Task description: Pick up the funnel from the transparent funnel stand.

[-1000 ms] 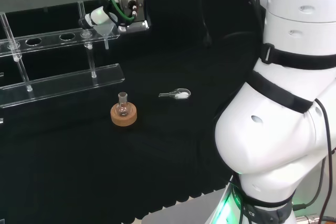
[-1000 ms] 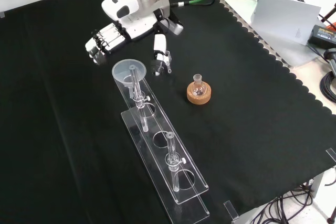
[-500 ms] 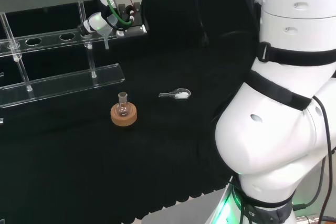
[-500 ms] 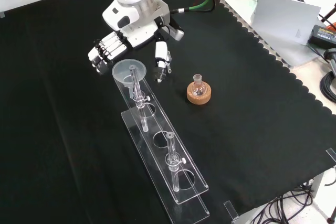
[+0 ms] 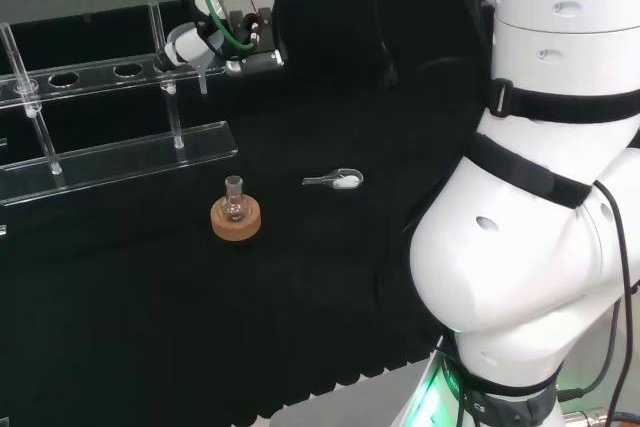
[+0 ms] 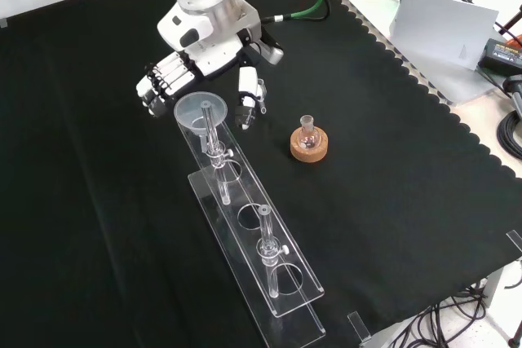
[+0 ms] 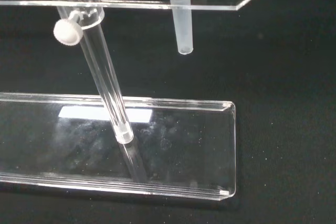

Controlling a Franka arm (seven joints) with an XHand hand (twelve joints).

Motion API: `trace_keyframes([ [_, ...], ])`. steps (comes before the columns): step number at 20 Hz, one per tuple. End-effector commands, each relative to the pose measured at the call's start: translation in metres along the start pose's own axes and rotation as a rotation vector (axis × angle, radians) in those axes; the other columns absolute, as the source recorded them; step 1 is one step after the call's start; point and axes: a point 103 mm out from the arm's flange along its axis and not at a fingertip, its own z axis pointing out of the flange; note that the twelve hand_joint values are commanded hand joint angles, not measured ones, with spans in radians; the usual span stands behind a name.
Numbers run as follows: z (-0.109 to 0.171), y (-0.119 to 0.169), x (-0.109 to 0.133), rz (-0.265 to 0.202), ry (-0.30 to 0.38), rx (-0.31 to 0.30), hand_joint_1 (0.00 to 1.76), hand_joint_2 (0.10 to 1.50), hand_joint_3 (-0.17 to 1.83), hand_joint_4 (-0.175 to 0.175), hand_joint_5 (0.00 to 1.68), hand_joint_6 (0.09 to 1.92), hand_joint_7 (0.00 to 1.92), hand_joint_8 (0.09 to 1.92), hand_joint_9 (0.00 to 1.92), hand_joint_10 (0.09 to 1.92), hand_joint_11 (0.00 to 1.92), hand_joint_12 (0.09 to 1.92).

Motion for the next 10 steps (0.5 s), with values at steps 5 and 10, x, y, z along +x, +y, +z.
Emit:
trace_keyframes([
  [5,0.0068,-0.0007,0.0061,-0.008,0.013,-0.012,0.46,0.70,0.01,-0.007,0.00,0.09,0.11,0.27,0.12,0.14,0.00,0.60],
  [10,0.0080,0.0026,0.0087,-0.008,0.007,-0.002,0.52,0.71,0.01,-0.010,0.06,0.09,0.17,0.51,0.11,0.64,0.00,1.11],
])
